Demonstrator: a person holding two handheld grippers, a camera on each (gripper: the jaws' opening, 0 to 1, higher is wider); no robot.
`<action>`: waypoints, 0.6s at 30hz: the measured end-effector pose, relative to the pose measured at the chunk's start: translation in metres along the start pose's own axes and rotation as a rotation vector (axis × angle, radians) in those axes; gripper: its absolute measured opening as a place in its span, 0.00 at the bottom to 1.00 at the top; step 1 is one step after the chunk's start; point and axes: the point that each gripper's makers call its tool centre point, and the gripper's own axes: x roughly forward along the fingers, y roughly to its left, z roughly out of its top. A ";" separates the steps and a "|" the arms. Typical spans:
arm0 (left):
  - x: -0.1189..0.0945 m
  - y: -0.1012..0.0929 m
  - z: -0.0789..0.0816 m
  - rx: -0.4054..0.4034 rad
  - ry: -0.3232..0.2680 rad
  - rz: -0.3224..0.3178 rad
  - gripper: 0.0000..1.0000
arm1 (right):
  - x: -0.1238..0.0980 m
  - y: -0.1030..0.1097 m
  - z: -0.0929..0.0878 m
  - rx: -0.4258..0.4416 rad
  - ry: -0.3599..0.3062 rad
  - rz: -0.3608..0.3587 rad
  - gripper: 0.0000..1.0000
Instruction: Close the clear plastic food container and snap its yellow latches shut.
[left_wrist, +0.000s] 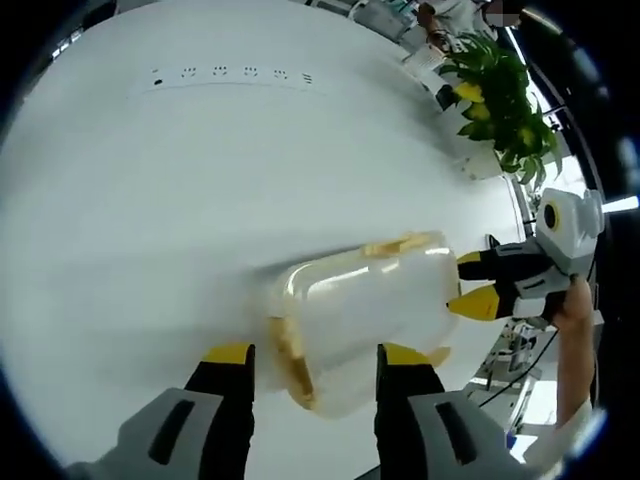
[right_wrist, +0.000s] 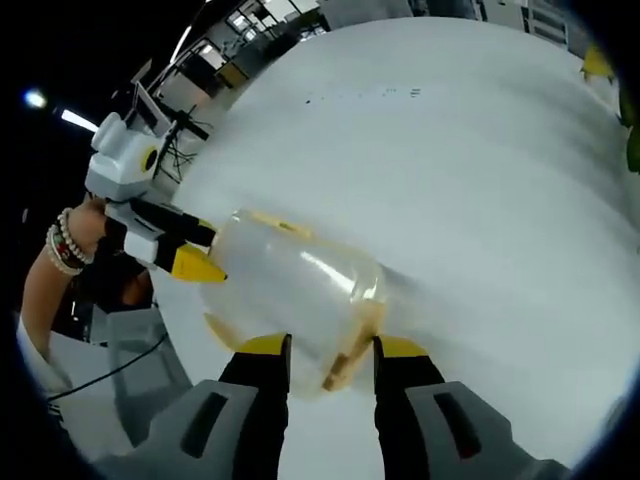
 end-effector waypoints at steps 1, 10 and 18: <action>0.000 -0.003 0.000 0.005 0.006 0.001 0.39 | 0.000 0.000 0.000 -0.003 0.001 -0.002 0.30; -0.002 -0.001 -0.003 -0.001 0.037 0.027 0.34 | -0.001 0.002 0.002 -0.024 -0.001 -0.021 0.29; -0.001 -0.002 -0.003 -0.048 0.044 0.014 0.32 | -0.001 0.005 0.000 -0.007 -0.015 -0.027 0.27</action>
